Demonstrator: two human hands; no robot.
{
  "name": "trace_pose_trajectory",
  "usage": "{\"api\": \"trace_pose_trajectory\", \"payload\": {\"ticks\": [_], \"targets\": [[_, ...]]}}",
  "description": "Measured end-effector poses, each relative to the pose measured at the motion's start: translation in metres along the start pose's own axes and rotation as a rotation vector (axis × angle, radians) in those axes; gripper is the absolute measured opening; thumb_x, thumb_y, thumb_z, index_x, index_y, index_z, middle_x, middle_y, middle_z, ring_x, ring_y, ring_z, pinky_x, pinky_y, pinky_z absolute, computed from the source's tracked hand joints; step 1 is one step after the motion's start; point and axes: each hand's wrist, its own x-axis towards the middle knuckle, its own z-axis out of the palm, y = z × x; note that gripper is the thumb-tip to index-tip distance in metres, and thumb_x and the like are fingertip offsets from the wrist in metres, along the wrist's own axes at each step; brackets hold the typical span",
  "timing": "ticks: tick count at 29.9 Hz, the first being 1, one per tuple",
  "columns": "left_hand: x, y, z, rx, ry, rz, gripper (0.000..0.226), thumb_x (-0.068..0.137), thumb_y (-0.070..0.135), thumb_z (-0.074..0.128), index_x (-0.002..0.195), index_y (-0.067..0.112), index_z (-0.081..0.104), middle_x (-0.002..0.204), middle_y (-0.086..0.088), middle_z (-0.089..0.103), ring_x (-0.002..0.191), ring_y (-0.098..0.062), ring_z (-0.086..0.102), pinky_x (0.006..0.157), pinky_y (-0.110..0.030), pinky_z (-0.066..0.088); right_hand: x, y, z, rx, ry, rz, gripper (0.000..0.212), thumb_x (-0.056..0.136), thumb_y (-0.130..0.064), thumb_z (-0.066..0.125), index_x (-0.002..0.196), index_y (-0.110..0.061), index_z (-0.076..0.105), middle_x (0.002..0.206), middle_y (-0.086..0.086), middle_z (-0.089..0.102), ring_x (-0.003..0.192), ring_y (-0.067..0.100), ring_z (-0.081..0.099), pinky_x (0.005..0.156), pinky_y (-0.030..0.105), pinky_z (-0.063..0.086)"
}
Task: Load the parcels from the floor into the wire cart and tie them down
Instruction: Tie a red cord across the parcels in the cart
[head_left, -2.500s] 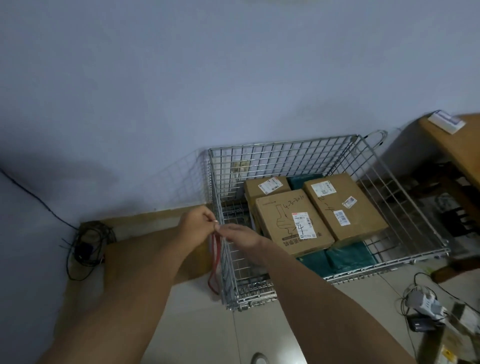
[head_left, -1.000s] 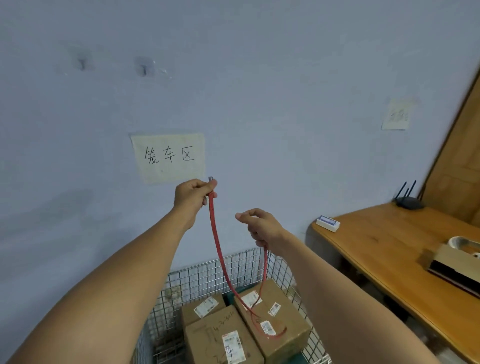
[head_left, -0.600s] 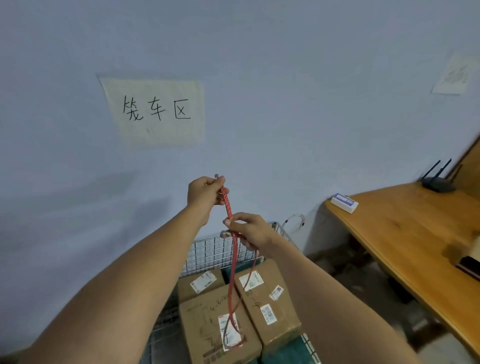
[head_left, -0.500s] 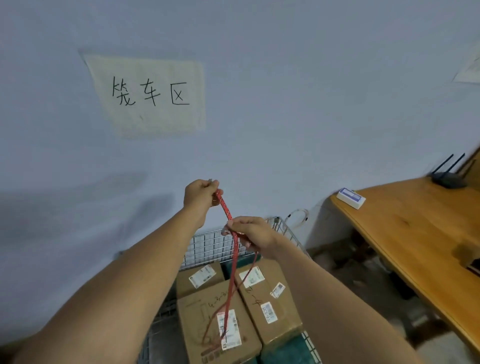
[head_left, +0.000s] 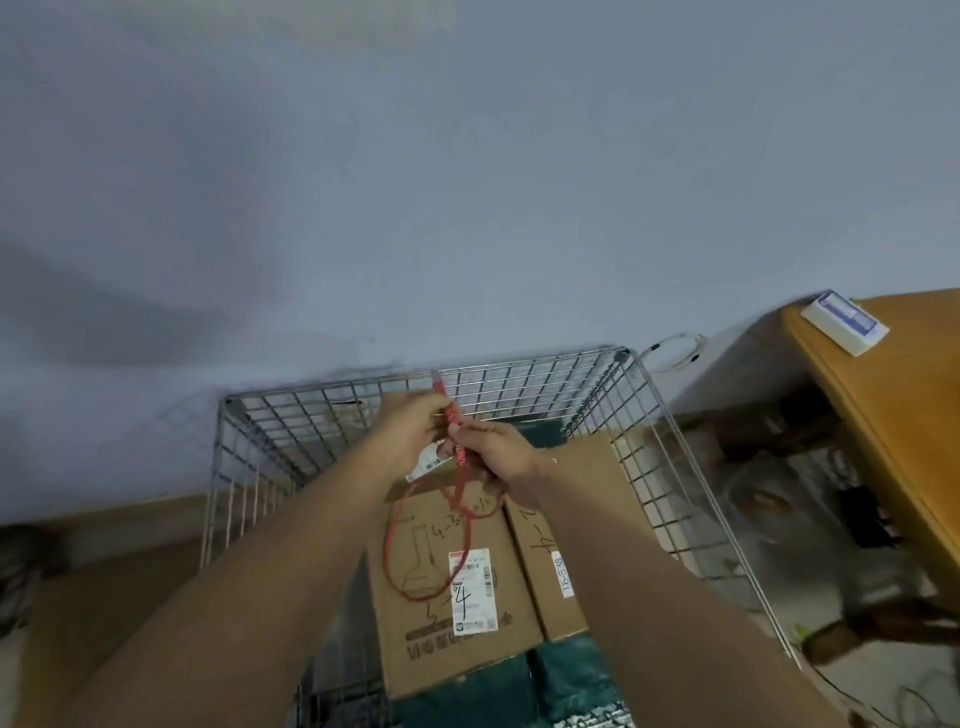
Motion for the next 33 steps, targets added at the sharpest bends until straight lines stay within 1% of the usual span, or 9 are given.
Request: {"api": "trace_pose_trajectory", "payload": {"ticks": [5,12,15,18,21,25,27,29,33], "targets": [[0.056,-0.062,-0.015,-0.007,0.155,-0.097,0.016,0.098,-0.004,0.059,0.112,0.001,0.066,0.09,-0.02,0.069,0.066,-0.026,0.07,0.045,-0.03,0.053,0.051,0.053,0.001,-0.065,-0.099,0.147,0.033,0.098,-0.041,0.066,0.105,-0.009,0.071,0.072,0.002,0.064,0.049,0.011,0.048,0.041,0.023,0.025],[0.139,-0.138,-0.029,-0.029,0.315,-0.204,0.017,0.099,-0.007,0.055,0.104,0.008,0.063,0.083,-0.019,0.066,0.047,-0.023,0.06,0.04,-0.029,0.051,0.118,0.131,-0.012,-0.263,-0.238,0.254,0.013,0.096,-0.033,0.066,0.107,-0.027,0.071,0.081,-0.001,0.068,0.053,0.008,0.047,0.045,0.02,0.033],[0.169,-0.173,-0.037,-0.041,0.346,-0.24,0.018,0.098,-0.009,0.052,0.103,0.005,0.062,0.078,-0.021,0.066,0.046,-0.026,0.061,0.047,-0.034,0.054,0.144,0.159,-0.015,-0.175,-0.19,0.234,0.025,0.1,-0.029,0.062,0.117,-0.012,0.07,0.07,-0.004,0.063,0.047,0.008,0.041,0.042,0.017,0.03],[0.187,-0.196,-0.043,-0.02,0.364,-0.221,0.02,0.097,-0.011,0.05,0.108,0.0,0.062,0.085,-0.025,0.07,0.049,-0.03,0.067,0.046,-0.037,0.056,0.159,0.178,-0.011,-0.015,-0.136,0.217,0.026,0.103,-0.024,0.061,0.104,0.0,0.07,0.072,0.001,0.065,0.046,0.005,0.049,0.042,0.018,0.035],[0.206,-0.209,-0.047,-0.017,0.41,-0.241,0.018,0.1,-0.009,0.05,0.102,0.005,0.061,0.085,-0.02,0.069,0.046,-0.026,0.069,0.043,-0.036,0.059,0.182,0.192,-0.004,0.093,-0.085,0.194,0.018,0.1,-0.03,0.066,0.095,-0.013,0.071,0.077,-0.004,0.071,0.052,-0.002,0.059,0.047,0.015,0.043],[0.243,-0.22,-0.058,0.138,0.429,-0.211,0.022,0.094,-0.006,0.057,0.095,0.014,0.067,0.097,-0.012,0.075,0.068,-0.028,0.077,0.06,-0.044,0.065,0.221,0.2,0.001,-0.012,-0.061,0.165,0.022,0.094,-0.04,0.071,0.099,-0.019,0.074,0.08,-0.002,0.071,0.051,0.003,0.056,0.044,0.022,0.04],[0.262,-0.222,-0.062,0.156,0.434,-0.201,0.021,0.092,-0.003,0.059,0.093,0.013,0.071,0.097,-0.011,0.076,0.072,-0.027,0.078,0.061,-0.044,0.065,0.239,0.197,0.005,0.037,-0.064,0.149,0.02,0.092,-0.033,0.075,0.101,-0.015,0.075,0.088,0.004,0.077,0.069,0.008,0.066,0.067,0.034,0.058],[0.275,-0.218,-0.062,0.184,0.44,-0.201,0.019,0.094,0.002,0.063,0.09,0.015,0.075,0.092,-0.01,0.077,0.07,-0.024,0.078,0.059,-0.041,0.064,0.252,0.197,0.007,0.089,-0.063,0.148,0.024,0.09,-0.032,0.077,0.102,-0.011,0.077,0.098,0.013,0.077,0.083,0.016,0.067,0.097,0.045,0.056],[0.296,-0.208,-0.056,0.279,0.447,-0.198,0.021,0.093,-0.001,0.062,0.081,0.014,0.071,0.088,-0.013,0.075,0.072,-0.03,0.076,0.07,-0.05,0.065,0.268,0.204,0.006,0.157,-0.053,0.199,0.015,0.091,-0.027,0.076,0.097,-0.014,0.077,0.088,0.02,0.07,0.087,0.025,0.065,0.095,0.048,0.055]]}}
